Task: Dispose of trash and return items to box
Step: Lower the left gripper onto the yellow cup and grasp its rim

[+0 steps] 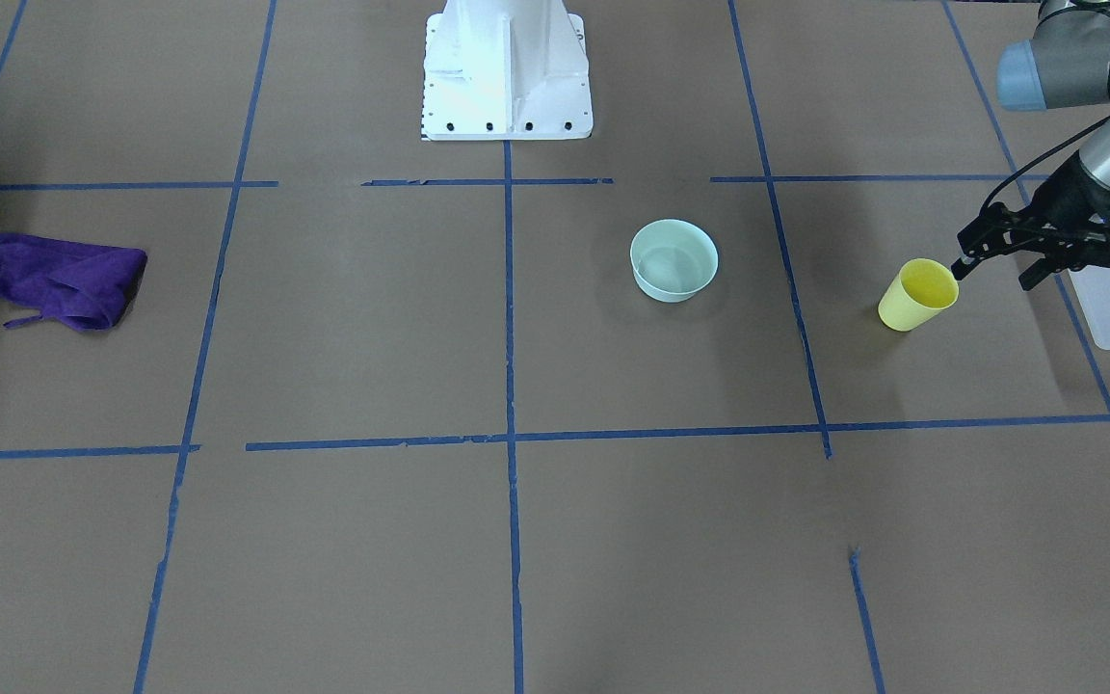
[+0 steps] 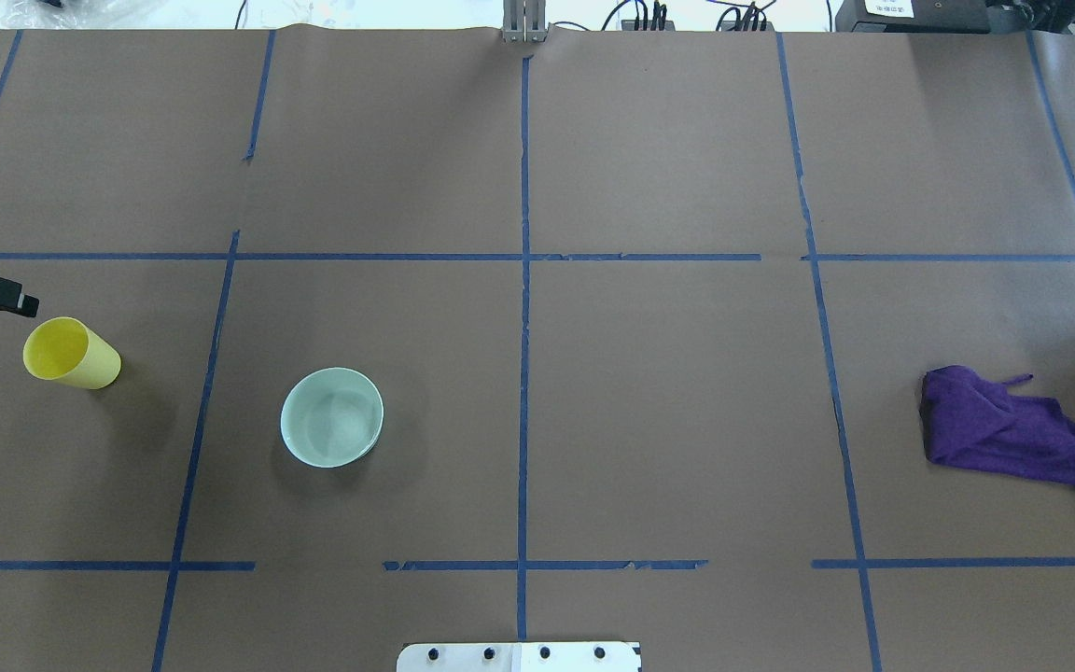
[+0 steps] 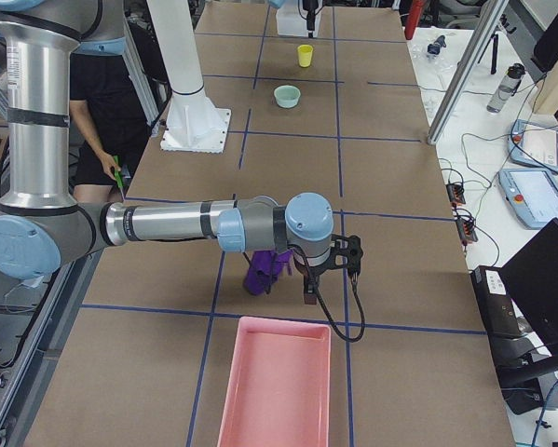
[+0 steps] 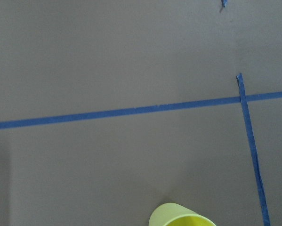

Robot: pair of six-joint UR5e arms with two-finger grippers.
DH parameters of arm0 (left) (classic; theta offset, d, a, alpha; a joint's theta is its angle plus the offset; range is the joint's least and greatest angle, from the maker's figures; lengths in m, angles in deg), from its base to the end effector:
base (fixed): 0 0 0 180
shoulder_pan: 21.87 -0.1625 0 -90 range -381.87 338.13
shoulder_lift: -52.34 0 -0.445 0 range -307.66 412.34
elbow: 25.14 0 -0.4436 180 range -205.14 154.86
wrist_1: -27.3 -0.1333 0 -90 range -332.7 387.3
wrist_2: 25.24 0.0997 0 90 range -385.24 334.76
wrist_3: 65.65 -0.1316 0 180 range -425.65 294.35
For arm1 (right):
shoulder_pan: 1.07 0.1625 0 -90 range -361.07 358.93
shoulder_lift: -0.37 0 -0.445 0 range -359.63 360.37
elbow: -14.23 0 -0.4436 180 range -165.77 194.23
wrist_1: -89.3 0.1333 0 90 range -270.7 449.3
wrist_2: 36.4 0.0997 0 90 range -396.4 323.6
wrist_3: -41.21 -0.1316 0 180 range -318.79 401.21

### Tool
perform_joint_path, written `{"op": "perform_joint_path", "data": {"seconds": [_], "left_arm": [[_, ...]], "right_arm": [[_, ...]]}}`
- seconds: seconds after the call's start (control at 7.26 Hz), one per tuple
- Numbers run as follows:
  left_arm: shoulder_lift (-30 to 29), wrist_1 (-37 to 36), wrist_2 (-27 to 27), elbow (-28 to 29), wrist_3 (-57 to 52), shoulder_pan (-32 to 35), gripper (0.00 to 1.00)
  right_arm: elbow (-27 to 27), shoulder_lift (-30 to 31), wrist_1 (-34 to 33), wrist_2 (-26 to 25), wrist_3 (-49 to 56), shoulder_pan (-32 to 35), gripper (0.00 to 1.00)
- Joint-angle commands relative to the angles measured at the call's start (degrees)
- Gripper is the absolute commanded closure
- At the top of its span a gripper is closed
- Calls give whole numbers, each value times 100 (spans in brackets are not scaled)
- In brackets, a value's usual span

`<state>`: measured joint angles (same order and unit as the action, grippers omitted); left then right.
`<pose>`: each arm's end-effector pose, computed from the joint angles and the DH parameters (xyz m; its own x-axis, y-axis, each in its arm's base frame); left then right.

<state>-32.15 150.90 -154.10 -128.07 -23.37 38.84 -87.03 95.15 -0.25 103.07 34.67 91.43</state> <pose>0.2198 -0.4955 0.5600 0.6017 0.1049 -0.7918 0.0483 0.9848 0.1671 0.0556 -0.5110 0.6288 0.6440 0.0501 0.7633 -0.1174 0.9925 0.0339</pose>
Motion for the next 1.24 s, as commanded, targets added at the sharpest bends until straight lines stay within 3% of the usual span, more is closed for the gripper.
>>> {"op": "perform_joint_path", "data": {"seconds": [0.0, 0.55, 0.69, 0.96, 1.1], "left_arm": [[55, 111, 368, 71, 341, -435, 0], [-14, 233, 588, 413, 360, -629, 2], [-32, 539, 642, 606, 378, -700, 7], [-32, 621, 652, 660, 343, -701, 56], [-32, 621, 643, 625, 316, -701, 92]], "right_arm": [[-8, -12, 7, -16, 12, -4, 0], [1, -170, 7, -219, 12, -4, 0], [9, -171, 7, -201, 3, -4, 0], [9, -171, 7, -175, -6, -4, 0], [9, -197, -28, -149, -6, -13, 0]]}}
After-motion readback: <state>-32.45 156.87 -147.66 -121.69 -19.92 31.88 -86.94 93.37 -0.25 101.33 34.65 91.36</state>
